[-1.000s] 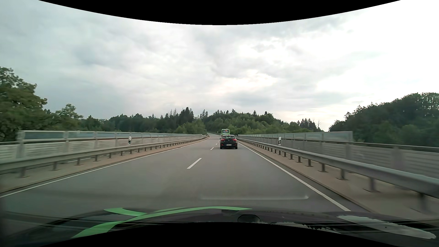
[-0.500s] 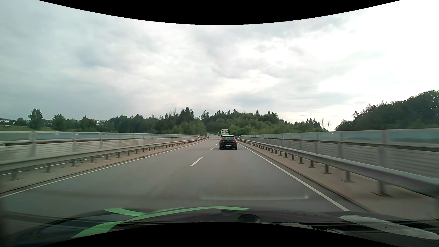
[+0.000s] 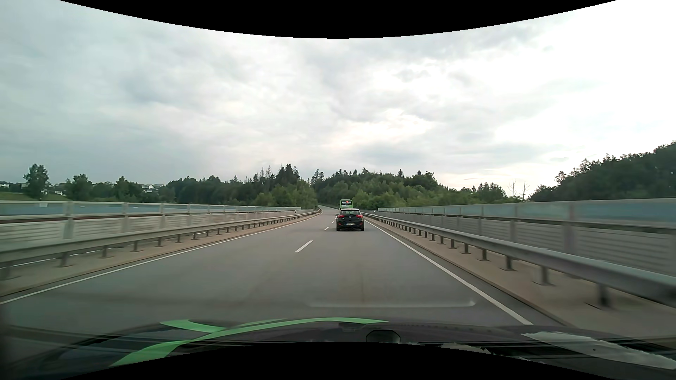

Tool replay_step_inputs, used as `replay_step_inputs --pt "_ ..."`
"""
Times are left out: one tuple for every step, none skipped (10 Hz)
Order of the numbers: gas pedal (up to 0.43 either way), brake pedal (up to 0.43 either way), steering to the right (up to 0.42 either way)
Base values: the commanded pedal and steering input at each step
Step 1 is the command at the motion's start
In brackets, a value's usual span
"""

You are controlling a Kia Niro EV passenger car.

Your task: Follow the waypoints while adhering to traffic rules and regulations

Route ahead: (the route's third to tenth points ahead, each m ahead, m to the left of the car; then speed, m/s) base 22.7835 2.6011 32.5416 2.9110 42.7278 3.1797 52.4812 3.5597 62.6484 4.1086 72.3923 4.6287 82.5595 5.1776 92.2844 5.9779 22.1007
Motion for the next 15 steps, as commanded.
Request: replay_step_inputs --pt "0.280 0.000 -0.005" --pt "0.280 0.000 -0.005" --pt "0.240 0.000 -0.005" --pt "0.177 0.000 -0.005" --pt "0.177 0.000 -0.005" --pt "0.169 0.000 -0.005" --pt "0.169 0.000 -0.005" --pt "0.157 0.000 -0.005" --pt "0.150 0.000 -0.005" --pt "0.130 0.000 -0.005" --pt "0.118 0.000 -0.005" --pt "0.118 0.000 -0.005" --pt "0.118 0.000 -0.005" --pt "0.118 0.000 -0.005" --pt "0.118 0.000 -0.005"
